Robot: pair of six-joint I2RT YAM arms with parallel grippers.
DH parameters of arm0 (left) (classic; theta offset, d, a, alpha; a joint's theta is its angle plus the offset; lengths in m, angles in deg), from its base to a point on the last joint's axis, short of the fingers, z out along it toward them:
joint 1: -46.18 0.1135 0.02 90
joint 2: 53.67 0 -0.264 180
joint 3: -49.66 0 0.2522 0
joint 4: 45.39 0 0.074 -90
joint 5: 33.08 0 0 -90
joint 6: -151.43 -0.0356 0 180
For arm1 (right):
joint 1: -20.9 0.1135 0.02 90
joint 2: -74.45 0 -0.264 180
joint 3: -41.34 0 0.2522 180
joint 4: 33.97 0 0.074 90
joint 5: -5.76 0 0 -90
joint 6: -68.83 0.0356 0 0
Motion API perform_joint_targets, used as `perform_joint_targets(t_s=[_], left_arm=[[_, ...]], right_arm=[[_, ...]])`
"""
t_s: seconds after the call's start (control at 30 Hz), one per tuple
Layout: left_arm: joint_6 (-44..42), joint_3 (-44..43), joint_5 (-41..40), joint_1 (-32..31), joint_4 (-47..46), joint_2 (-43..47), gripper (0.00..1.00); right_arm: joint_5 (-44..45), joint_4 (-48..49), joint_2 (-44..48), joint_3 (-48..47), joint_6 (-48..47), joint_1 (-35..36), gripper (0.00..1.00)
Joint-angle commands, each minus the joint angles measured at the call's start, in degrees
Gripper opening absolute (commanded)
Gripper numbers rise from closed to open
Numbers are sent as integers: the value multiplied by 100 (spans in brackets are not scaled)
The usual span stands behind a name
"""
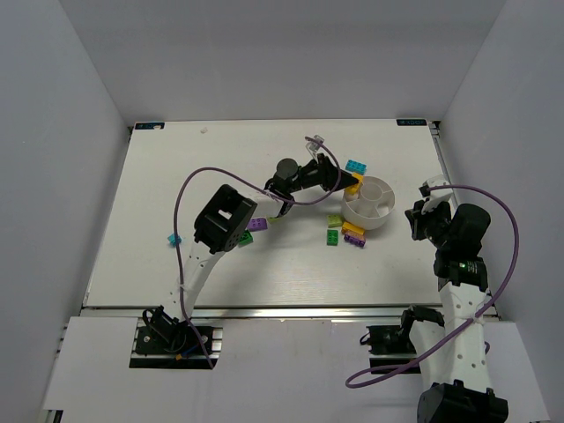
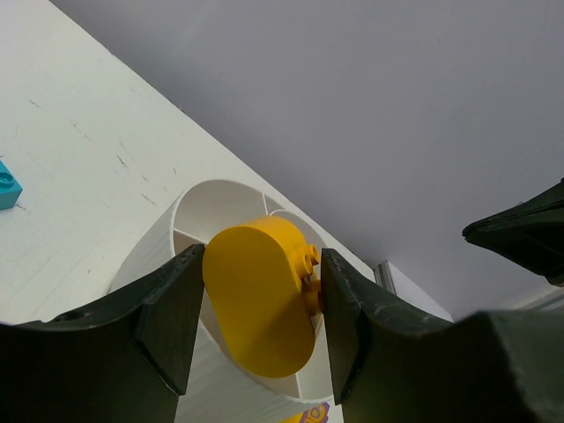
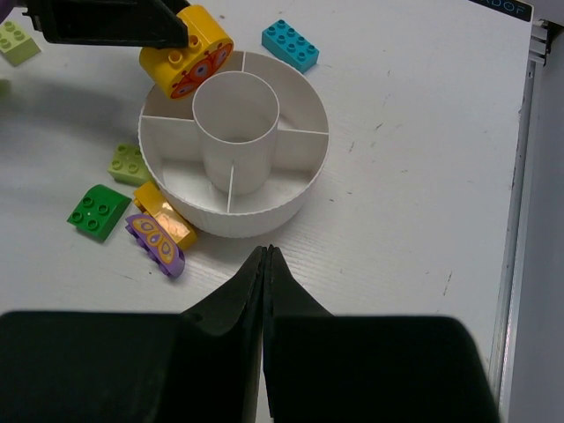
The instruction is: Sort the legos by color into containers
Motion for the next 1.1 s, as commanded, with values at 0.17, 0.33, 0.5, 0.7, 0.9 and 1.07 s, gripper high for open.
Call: perform_joint_targets(t_s=[0.17,0.33,0.5,0.7,0.9,1.07], left_arm=[[124,-247,-154,-76,-235,35,52],[168,-274,-268,-76,-226,0,52],[195,-238,-383,-129,-217,-9,53],[169,-142,-462,-129,-183,35,54],[160,-89,-506,-129,-165,35,56],[186,-89,-515,-129,-174,-9,57]], right_arm=[[-107,123,5,24,-37,-36,0],[-116,123,5,24,-28,-45,0],[-116,123,5,24,-37,-45,0],[-124,123,14,16,-37,-53,0],[-125,114,14,24,-28,-53,0],[-125,114,23,16,-28,-45,0]])
